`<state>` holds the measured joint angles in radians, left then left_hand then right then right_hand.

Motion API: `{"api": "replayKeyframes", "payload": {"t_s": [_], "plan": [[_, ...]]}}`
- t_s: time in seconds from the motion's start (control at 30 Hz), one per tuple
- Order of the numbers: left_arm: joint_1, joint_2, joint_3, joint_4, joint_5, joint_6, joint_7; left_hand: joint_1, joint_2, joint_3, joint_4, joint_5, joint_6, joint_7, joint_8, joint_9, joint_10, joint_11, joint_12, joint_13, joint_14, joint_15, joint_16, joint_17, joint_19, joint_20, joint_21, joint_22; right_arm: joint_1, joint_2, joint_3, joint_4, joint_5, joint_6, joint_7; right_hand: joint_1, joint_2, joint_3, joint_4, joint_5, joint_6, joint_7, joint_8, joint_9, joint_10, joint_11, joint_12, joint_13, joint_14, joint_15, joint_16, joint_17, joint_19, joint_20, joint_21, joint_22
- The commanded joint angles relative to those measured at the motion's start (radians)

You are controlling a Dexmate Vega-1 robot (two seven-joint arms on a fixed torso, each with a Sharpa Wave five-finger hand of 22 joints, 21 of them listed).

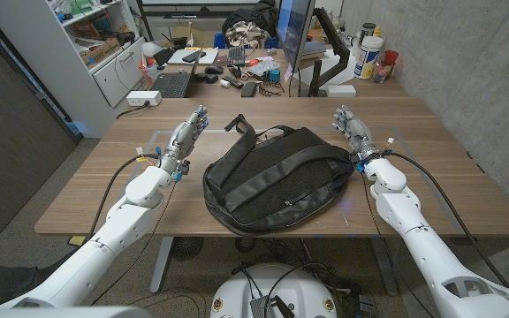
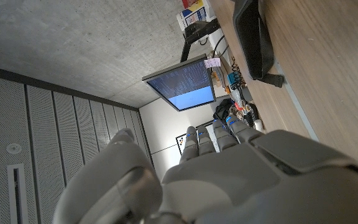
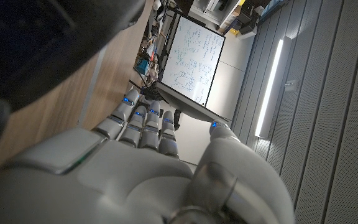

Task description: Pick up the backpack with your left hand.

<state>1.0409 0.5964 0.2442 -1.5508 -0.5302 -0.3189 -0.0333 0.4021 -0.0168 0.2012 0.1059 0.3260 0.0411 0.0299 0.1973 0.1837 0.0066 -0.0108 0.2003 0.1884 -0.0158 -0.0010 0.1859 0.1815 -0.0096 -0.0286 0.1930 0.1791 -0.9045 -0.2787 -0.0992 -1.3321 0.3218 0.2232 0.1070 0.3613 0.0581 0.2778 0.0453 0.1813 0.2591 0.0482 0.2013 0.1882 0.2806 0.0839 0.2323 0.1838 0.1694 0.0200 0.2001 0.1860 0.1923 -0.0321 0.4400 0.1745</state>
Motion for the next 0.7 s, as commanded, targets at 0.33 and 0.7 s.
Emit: {"api": "replayKeyframes", "payload": {"t_s": [0.33, 0.7], "plan": [[0.113, 0.034, -0.05, -0.128, 0.066, -0.035, 0.069, 0.019, 0.001, 0.003, -0.011, 0.005, 0.013, -0.001, 0.007, 0.006, 0.003, -0.001, 0.006, 0.004, 0.005, 0.002, 0.005, 0.002, 0.0, 0.01, 0.007, 0.001, 0.011, -0.008, -0.016, 0.008, -0.004, 0.006, 0.0, 0.011, 0.002, 0.002, -0.011, 0.006, 0.017, 0.0, 0.006, 0.003, 0.007, 0.0, 0.001, 0.005, 0.01, 0.003, 0.002, 0.004, 0.007, -0.001, -0.005, 0.002], [0.169, 0.025, -0.07, -0.166, 0.098, -0.054, 0.111, 0.027, 0.003, 0.004, -0.016, 0.004, 0.02, -0.003, 0.009, 0.006, 0.007, -0.001, 0.007, 0.004, 0.01, 0.002, 0.007, 0.002, 0.003, 0.009, 0.008, 0.001, 0.005, -0.006, -0.014, 0.009, -0.003, 0.008, -0.003, 0.01, 0.003, 0.002, -0.012, 0.005, 0.018, 0.0, 0.005, 0.003, 0.009, -0.001, 0.001, 0.005, 0.011, 0.003, 0.002, 0.004, 0.009, -0.001, -0.009, 0.002]]}}
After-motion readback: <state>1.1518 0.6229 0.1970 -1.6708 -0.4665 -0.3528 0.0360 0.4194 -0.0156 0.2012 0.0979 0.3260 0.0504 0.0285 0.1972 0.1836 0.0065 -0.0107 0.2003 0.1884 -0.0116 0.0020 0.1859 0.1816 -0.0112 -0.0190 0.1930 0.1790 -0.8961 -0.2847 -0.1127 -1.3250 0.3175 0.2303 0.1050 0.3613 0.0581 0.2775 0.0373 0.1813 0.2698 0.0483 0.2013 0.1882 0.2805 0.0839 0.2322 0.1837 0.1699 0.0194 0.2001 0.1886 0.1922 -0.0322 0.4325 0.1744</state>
